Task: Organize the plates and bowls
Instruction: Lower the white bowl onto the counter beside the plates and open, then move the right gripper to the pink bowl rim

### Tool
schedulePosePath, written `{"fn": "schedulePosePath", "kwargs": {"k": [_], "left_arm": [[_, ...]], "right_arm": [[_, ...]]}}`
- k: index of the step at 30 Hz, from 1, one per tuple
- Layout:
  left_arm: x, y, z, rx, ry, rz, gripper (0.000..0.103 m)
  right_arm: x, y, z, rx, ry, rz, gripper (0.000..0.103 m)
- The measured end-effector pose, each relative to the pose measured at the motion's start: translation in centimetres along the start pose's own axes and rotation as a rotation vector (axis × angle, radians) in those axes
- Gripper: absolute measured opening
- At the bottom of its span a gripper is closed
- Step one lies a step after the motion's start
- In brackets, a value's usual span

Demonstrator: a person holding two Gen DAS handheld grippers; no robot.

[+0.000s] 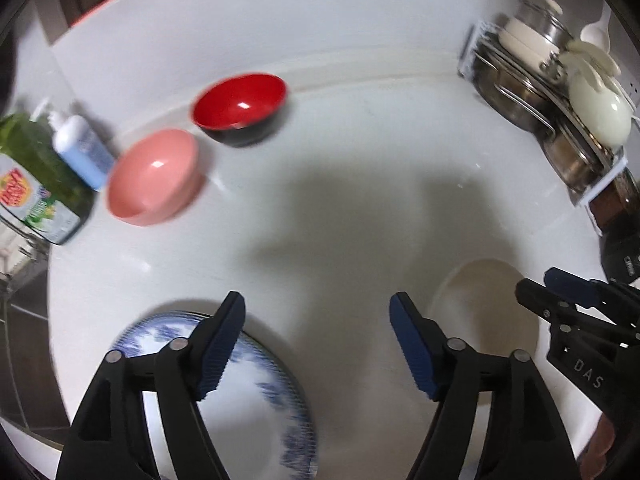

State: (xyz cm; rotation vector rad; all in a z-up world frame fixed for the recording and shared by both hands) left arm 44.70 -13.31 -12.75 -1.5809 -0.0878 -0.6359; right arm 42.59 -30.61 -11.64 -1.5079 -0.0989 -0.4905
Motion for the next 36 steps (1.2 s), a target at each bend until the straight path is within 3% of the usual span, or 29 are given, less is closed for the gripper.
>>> {"fn": "schedulePosePath", "kwargs": {"k": [8,22,36], "left_arm": [[0.3,-2.0,5.5,0.051,-0.011,-0.058,0.078],[0.6,-3.4,14.5,0.114,-0.036,-0.094,0.078],[1.5,-1.8,21.3,0.139,-0.061,-0.091,0.078]], "right_arm": [[1.0,-1.0,4.3,0.02,-0.038,-0.04,0.037],[2.7,-1.6,12.9,0.07,-0.092,-0.078,0.037],[5.6,0.0,19.7,0.089,-0.132,-0.086,0.037]]}}
Point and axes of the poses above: each gripper's, at about its wrist camera, not at the fingertips, and y roughly the way its jaws point, z to its left, x to its top, the point moved 10 cm from there along y, roughly the way its jaws point, and after that the axes turned 3 degrees about x, right-handed, at the moved point
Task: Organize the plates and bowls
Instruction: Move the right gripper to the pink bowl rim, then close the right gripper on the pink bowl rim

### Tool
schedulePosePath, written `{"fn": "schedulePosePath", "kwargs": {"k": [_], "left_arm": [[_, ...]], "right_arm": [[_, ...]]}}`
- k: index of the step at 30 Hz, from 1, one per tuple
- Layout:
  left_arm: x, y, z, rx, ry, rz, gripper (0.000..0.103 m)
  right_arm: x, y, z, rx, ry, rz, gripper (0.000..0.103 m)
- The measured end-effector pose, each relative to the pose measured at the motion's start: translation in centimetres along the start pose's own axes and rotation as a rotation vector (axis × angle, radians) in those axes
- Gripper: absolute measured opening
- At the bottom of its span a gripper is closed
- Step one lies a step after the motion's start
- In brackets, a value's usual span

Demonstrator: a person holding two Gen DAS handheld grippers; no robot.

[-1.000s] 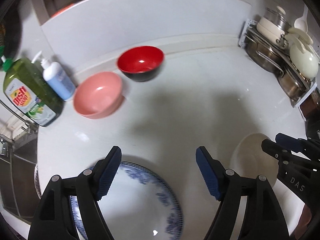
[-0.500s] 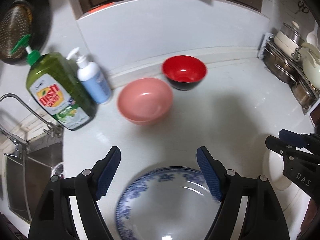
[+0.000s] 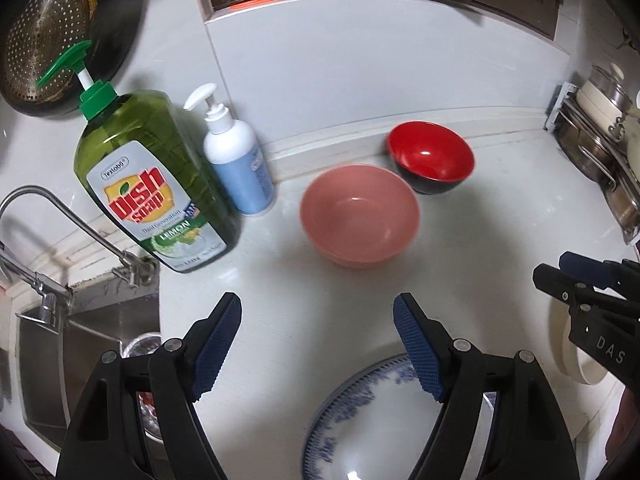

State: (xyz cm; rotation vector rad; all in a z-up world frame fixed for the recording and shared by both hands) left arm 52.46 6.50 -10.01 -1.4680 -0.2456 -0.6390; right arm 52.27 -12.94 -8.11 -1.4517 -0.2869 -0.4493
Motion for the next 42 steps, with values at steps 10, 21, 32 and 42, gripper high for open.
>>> {"fn": "schedulePosePath", "kwargs": {"k": [10,21,32,42], "left_arm": [[2.6,3.8,2.5,0.001,-0.01,0.028,0.077],[5.0,9.1,2.0,-0.058,0.0,0.089,0.066],[5.5,13.6,1.2,-0.086,-0.011,0.15,0.051],[5.3,16.6,0.2,-0.147,-0.047,0.231,0.028]], "right_arm": [[3.3,3.2,2.5,0.038,0.02,-0.013,0.037],[6.4,8.2,3.9,0.084,0.077,0.008,0.037],[6.6,12.5,4.5,0.102,0.103,0.07,0.029],[7.2,14.9,4.4,0.11,0.127,0.108,0.015]]}}
Point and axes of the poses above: each gripper's, at about its wrist camera, not at the fingertips, and y roughly the way its jaws point, z to its left, x to its top, the point moved 10 cm from there along y, roughly the way its jaws point, and after that the axes turned 3 degrees about x, right-handed, at the moved point
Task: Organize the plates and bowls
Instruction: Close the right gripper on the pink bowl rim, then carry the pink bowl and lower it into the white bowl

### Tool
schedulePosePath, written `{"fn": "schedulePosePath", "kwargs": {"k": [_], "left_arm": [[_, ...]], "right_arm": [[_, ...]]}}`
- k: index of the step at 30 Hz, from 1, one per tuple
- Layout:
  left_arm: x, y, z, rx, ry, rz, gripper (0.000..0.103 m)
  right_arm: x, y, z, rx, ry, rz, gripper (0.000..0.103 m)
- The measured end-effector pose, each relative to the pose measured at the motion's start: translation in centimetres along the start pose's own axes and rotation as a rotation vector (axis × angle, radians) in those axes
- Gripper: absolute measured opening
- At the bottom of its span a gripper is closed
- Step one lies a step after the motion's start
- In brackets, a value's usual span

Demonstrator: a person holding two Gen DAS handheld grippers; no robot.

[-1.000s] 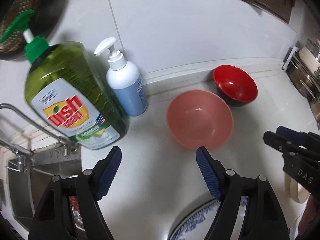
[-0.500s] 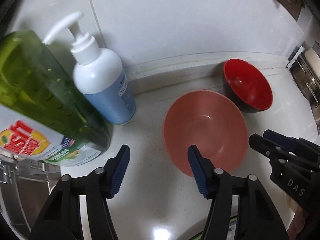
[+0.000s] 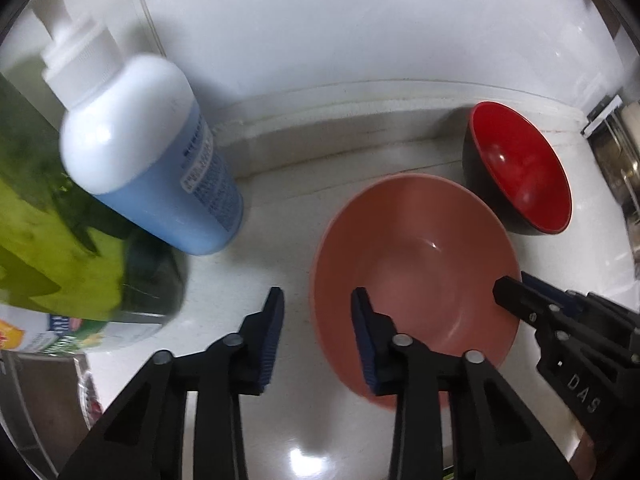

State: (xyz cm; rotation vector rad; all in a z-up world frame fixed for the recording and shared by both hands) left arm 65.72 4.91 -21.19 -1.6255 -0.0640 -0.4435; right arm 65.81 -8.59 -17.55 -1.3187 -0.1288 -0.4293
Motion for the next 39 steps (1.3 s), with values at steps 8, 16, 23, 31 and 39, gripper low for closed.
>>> {"fn": "schedulePosePath", "kwargs": {"k": [8,16,23,31,39], "left_arm": [[-0.2,0.9,0.1,-0.061,-0.057,0.029,0.009],[-1.3,-1.0,-0.2,-0.054,-0.065,0.006,0.009],[-2.2,-4.0,-1.0,-0.054,-0.063,-0.041,0.009],[-3.8,-7.9,-3.3,-0.071,-0.035,-0.096,0.01],[-5.8,-11.3,-6.5,-0.085,0.012,-0.134,0.01]], "right_arm": [[0.2,0.7,0.2,-0.018,-0.009,0.011,0.009],[-0.8,0.0,0.3,-0.013,-0.015,0.009,0.009],[-2.2,-2.7,0.4,-0.002,-0.033,-0.022,0.009],[-3.8,-6.7,0.0,-0.014,-0.048,-0.071,0.009],[-6.0,-12.2,-3.1,-0.029,-0.045,-0.118,0.009]]}}
Point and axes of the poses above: each gripper's, at about its wrist camera, not at the fingertips, and y roughly the way its jaws point, z to its left, x to its top, the point moved 10 cm from there along y, roughly the way its jaws point, and after that the axes turned 3 degrees about x, right-handed, at the moved point
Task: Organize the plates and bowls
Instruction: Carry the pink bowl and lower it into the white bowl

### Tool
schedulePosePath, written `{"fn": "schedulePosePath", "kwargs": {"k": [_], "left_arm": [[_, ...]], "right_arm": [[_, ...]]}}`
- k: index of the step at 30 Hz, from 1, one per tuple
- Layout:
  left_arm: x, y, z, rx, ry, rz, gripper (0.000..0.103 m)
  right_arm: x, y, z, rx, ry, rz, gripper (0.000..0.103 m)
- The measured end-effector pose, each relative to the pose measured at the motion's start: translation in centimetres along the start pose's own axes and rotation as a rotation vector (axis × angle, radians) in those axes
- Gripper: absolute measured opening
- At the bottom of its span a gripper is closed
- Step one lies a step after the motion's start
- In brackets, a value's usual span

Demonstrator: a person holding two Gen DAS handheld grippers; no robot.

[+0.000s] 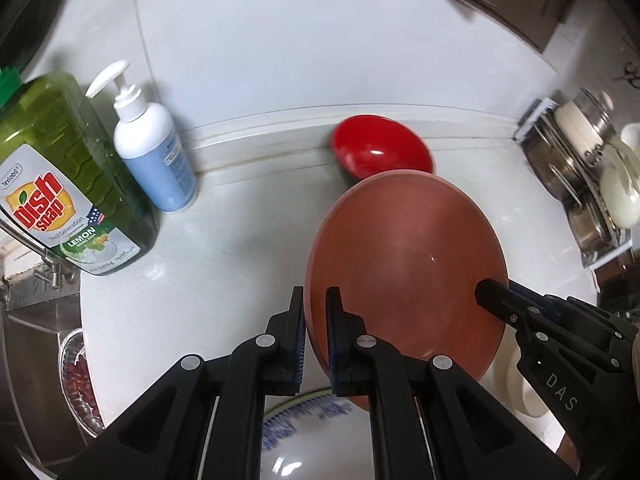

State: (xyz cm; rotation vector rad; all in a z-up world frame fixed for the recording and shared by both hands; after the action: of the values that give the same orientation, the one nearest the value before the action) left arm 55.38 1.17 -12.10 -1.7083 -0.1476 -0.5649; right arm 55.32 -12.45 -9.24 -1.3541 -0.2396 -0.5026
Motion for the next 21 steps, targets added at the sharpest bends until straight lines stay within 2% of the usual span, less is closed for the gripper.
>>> {"fn": "schedulePosePath", "kwargs": {"k": [14,21], "left_arm": [[-3.8,-3.0,-9.4,-0.079,0.105,-0.012,0.01],[-6.2,-3.3,-14.1,-0.119,0.151,0.013,0.012]], "right_arm": [[-4.3,-6.4,-6.7,-0.072,0.069,-0.056,0.009],[-6.9,-8.6,-10.8,-0.105,0.121,-0.061,0.009]]}}
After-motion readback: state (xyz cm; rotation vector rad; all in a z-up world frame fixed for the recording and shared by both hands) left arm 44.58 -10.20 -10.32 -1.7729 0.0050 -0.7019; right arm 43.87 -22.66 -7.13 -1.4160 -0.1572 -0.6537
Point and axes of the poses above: each gripper's, at about its wrist camera, not at the fingertips, and y roughly the way its jaws point, z to its left, x to its top, the point moved 10 cm from there along y, roughly the way its jaws point, and after that the axes turned 3 degrees about x, right-handed, at the moved point
